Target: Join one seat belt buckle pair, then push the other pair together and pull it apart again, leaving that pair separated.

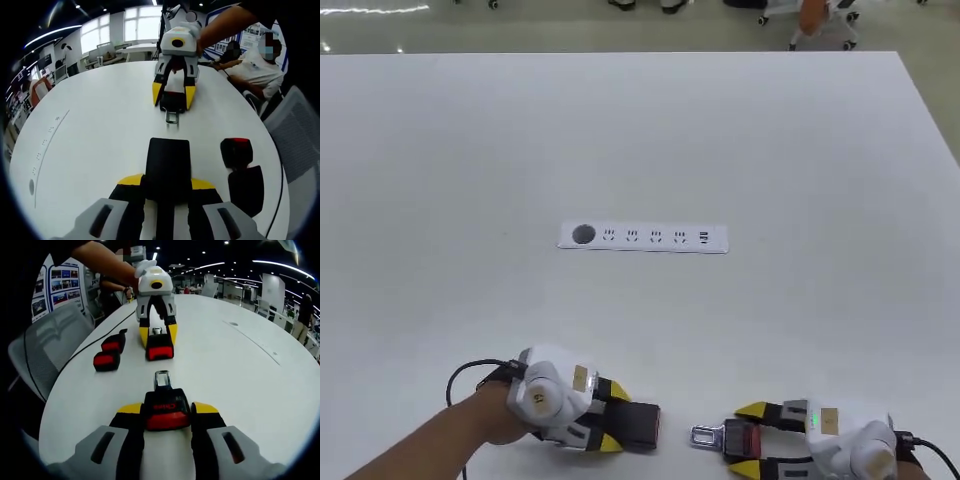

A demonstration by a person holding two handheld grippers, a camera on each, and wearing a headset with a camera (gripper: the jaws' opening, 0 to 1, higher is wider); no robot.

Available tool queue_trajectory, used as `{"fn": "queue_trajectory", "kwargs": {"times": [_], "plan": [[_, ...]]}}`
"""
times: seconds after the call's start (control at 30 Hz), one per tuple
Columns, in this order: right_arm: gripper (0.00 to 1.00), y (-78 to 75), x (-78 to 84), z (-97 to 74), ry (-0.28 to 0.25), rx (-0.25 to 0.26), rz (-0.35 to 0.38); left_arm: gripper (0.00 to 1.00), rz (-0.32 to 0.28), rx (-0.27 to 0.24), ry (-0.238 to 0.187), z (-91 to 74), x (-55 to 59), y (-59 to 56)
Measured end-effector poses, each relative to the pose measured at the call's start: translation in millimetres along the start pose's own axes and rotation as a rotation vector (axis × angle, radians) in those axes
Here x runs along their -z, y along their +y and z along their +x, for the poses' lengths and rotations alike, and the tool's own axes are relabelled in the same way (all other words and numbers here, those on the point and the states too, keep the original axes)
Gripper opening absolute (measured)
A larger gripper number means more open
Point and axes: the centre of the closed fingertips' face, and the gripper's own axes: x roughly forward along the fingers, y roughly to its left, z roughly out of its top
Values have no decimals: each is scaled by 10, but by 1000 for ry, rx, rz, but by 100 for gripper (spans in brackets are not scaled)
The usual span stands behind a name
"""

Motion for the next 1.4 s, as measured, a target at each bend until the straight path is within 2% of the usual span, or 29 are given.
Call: {"fn": "queue_trajectory", "kwargs": {"times": [0.27,0.73,1.23,1.33,1.37,1.4], "plan": [[34,-3,-78,130,-12,-8,-2,33,-8,0,-1,-12,-29,-11],[34,10,-229,342,-27,-23,-12,33,-14,0,-1,0,-7,-4],[34,22,-264,365,-39,-22,-8,33,-6,1,16,-6,-8,11],[34,48,-330,463,-42,-20,-13,33,-7,4,14,9,-6,3],[34,36,-334,483,-38,-16,-25,33,6,7,27,8,19,4],[34,33,-331,479,-41,-20,-21,33,13,11,21,10,11,3]]}}
